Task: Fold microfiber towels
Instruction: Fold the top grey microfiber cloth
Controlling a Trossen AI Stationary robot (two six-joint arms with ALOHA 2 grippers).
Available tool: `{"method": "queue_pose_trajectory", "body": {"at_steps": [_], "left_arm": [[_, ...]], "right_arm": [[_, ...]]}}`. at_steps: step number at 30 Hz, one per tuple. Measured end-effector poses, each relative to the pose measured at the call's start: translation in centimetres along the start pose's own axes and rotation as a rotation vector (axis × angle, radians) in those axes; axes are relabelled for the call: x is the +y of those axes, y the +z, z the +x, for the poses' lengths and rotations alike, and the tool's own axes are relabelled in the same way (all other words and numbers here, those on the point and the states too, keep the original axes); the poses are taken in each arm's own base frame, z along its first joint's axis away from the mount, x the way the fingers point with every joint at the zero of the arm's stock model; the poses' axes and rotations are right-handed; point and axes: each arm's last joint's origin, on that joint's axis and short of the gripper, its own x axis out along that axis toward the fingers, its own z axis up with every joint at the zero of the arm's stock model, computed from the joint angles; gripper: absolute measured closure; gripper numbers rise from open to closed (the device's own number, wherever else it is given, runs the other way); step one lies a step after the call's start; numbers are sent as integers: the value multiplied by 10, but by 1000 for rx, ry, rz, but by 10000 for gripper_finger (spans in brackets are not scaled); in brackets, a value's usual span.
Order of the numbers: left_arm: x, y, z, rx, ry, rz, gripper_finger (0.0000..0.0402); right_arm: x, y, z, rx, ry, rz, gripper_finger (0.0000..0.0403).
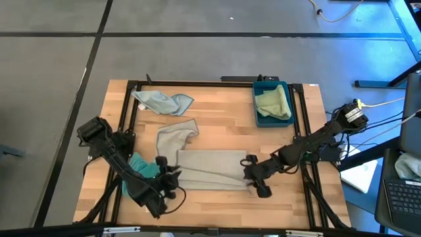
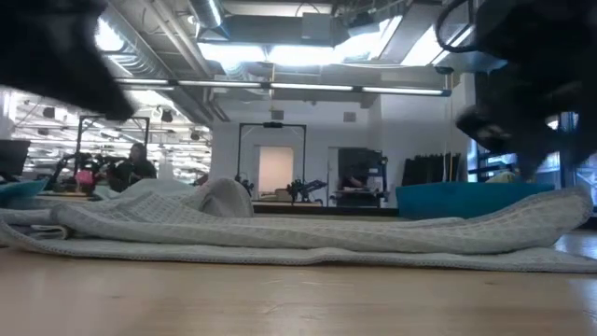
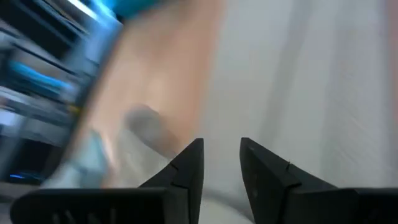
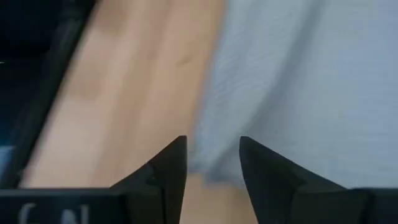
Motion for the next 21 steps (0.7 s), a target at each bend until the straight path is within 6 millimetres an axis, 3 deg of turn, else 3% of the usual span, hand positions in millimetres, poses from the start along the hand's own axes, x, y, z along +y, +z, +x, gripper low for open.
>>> {"method": "queue_pose_trajectory", "body": {"at_steps": [4,9,13,17,21], "left_arm": [[15,11,18,-98,171,-27,305],[34,24,66,36,239,-61,305],[40,33,96,147,139,-53,305],[39,43,103,115,87,-41,305],[37,52,107,58,59,-39,305]], "right_arm": [[-7,10,-1,-112,-173,-50,264],[-21,11,3,-126,-383,-112,270],[-25,0,21,4,-241,-92,269],[-24,-10,35,97,-113,-39,269],[-18,-9,38,77,-55,-17,269]]}}
